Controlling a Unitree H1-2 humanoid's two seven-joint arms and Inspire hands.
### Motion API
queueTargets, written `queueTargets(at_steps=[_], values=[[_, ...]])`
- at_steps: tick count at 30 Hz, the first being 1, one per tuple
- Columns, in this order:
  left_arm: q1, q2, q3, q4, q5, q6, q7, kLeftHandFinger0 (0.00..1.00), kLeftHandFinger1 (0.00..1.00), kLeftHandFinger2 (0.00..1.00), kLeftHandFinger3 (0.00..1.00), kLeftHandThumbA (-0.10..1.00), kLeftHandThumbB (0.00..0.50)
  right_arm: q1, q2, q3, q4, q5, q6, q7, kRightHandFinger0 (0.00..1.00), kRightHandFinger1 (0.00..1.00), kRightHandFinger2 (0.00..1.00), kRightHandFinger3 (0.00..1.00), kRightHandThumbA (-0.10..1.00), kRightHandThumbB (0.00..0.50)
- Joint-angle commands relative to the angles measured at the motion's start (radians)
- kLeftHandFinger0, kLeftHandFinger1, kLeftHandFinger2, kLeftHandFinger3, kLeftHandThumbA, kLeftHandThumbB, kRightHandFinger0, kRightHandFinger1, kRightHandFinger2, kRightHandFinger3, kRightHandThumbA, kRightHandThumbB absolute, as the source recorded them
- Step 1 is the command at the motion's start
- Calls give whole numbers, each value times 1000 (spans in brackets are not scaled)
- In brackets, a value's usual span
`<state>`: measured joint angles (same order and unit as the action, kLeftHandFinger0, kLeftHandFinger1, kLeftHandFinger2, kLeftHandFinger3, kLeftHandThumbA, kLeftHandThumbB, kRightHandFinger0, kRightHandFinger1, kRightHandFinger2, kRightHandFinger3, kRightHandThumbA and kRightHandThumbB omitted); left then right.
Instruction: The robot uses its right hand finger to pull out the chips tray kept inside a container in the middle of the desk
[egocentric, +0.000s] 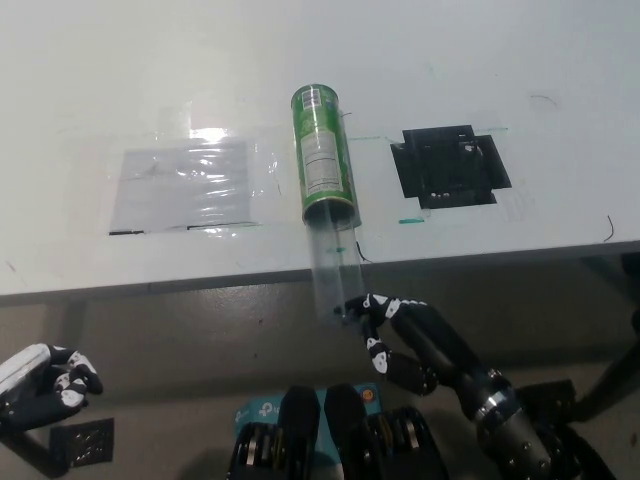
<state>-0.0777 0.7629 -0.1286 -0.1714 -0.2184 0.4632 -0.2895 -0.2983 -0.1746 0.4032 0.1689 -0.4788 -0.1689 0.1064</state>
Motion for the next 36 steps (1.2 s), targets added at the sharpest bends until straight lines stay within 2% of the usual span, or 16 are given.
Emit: queueTargets(at_steps=[1,6,10,11,13,14,18,20,24,25,26,28,30,31,33,36], values=[[2,38,6,-34,-6,7,34,667,661,743,942,57,0,10,-11,-7,-37,17,13,40,573,569,616,736,500,33],[5,30,11,-25,-14,7,36,647,649,728,933,57,0,1,-5,-15,-23,27,-1,31,546,544,602,721,437,33],[10,26,8,-25,-5,7,36,652,650,727,933,76,0,-8,-3,-21,-31,29,24,42,658,677,748,846,550,35],[12,26,9,-25,-7,7,37,668,658,734,933,81,0,-12,6,-28,-39,22,34,30,382,486,949,1000,517,57],[14,21,13,-25,-6,7,33,671,660,734,932,84,0,-19,15,-36,-56,29,58,37,60,214,1000,1000,493,85],[20,16,16,-31,2,7,36,652,655,737,934,83,0,-26,21,-47,-75,43,74,43,2,63,1000,1000,451,113],[23,13,16,-26,1,7,39,670,663,734,937,80,0,-33,22,-67,-131,52,127,72,0,96,1000,1000,450,141],[27,15,14,-29,4,7,43,673,665,734,933,76,0,-34,23,-85,-150,61,120,59,0,0,1000,1000,456,178],[27,13,15,-26,-1,7,46,670,661,730,922,80,0,-15,-6,-112,-241,88,151,92,0,0,1000,1000,588,218],[31,12,15,-27,-3,7,48,674,663,731,921,80,0,-12,-8,-114,-248,93,153,97,0,0,986,1000,586,214],[35,11,15,-29,-4,7,56,682,666,736,921,84,0,9,-21,-129,-273,120,142,102,0,0,594,1000,540,231],[42,8,17,-28,-11,7,63,682,667,737,918,86,0,24,-37,-133,-313,96,170,113,0,0,426,1000,567,231],[46,9,16,-28,-15,7,67,682,667,740,917,90,0,33,-47,-136,-334,89,174,114,0,0,402,1000,564,233],[46,8,17,-27,-13,7,63,682,667,740,918,89,0,49,-62,-151,-360,110,182,122,0,0,606,1000,583,225],[47,10,13,-24,-6,7,63,694,666,742,929,94,0,68,-84,-181,-406,144,208,135,0,0,358,1000,562,214],[55,1,21,-21,-3,7,65,695,667,740,929,98,0,81,-106,-218,-435,173,200,136,0,7,858,1000,548,199]])
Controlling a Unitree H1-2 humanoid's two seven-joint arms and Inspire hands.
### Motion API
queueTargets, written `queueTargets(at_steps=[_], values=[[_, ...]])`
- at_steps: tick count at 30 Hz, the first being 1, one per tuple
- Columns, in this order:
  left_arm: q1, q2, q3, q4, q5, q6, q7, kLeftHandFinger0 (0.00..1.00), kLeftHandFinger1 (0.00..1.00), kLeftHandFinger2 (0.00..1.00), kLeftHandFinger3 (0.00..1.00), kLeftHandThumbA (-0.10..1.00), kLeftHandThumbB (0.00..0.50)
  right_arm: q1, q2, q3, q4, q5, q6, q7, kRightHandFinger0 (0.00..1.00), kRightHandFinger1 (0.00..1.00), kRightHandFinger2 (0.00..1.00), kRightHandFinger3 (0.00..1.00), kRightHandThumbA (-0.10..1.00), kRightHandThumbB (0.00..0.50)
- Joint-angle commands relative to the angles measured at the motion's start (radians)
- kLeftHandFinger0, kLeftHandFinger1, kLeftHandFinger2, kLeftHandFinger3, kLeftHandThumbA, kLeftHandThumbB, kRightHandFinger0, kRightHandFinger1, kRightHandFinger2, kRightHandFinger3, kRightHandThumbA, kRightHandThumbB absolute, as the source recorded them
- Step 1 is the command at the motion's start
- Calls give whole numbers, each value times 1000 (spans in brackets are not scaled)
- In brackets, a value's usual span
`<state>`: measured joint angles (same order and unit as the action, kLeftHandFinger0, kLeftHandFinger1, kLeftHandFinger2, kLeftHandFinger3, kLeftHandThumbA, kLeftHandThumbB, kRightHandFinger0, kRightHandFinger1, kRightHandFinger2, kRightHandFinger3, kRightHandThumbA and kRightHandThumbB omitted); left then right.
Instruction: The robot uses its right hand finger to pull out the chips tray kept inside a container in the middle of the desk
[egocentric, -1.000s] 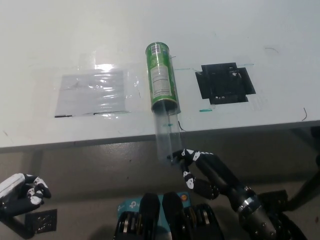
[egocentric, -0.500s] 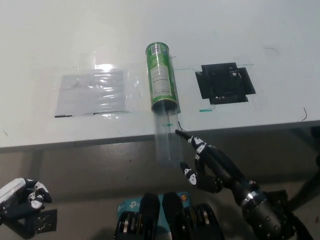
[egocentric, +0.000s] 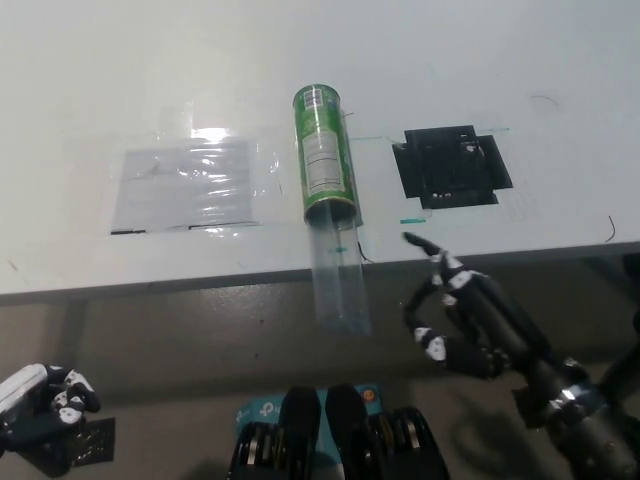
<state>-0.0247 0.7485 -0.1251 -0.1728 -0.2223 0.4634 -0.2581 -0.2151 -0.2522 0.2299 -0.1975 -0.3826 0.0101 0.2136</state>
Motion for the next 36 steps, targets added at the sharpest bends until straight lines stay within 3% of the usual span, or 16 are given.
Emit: queueTargets(at_steps=[1,3,4,5,6,7,8,10,14,15,17,19,22,23,27,36], values=[[2,16,17,-21,1,7,34,695,668,740,929,97,0,3,-37,-59,-80,78,23,24,0,0,896,1000,553,195],[7,8,24,-23,13,7,26,680,666,741,931,75,0,13,-47,-96,-103,98,38,16,0,0,508,1000,558,202],[7,7,25,-23,14,7,25,679,666,741,931,74,0,13,-47,-99,-104,100,38,17,0,0,484,1000,561,203],[7,6,25,-20,14,7,25,685,672,751,928,72,0,17,-51,-117,-108,110,46,17,0,0,148,1000,564,203],[7,9,22,-21,15,7,27,688,674,752,928,73,0,21,-53,-130,-104,118,43,13,0,0,6,1000,572,198],[8,8,22,-20,15,7,28,687,673,749,927,73,0,26,-52,-154,-84,146,21,1,0,0,326,1000,520,190],[8,7,22,-20,14,7,28,686,672,747,925,73,0,28,-51,-163,-76,158,14,-3,0,0,410,1000,504,189],[8,7,22,-16,5,7,32,687,674,749,925,76,0,37,-47,-197,-53,172,2,-16,0,0,223,1000,552,181],[-2,-6,22,-14,18,7,26,685,654,720,902,75,0,55,-15,-265,-12,184,17,-64,0,0,112,957,485,168],[0,-6,22,-17,22,7,24,683,654,722,904,77,0,60,-3,-281,21,192,0,-81,0,24,451,873,515,169],[-1,-10,27,-19,23,7,21,671,649,717,914,67,0,64,16,-308,58,211,-16,-95,0,0,587,813,465,150],[2,-11,29,-20,28,7,19,665,651,728,948,56,0,73,32,-331,91,207,-32,-115,0,0,575,757,340,110],[1,-12,28,-19,28,7,15,666,653,732,950,50,0,80,57,-378,152,252,-47,-135,0,0,461,676,302,98],[2,-12,29,-19,28,7,17,670,658,735,942,52,0,80,60,-383,156,238,-27,-143,0,0,440,664,386,115],[5,-17,32,-20,32,7,17,666,655,724,923,51,0,85,77,-419,207,259,-35,-156,0,0,363,587,439,118],[1,-20,27,-11,30,7,15,654,647,721,898,60,0,109,138,-453,264,330,-28,-169,0,0,339,551,408,90]])
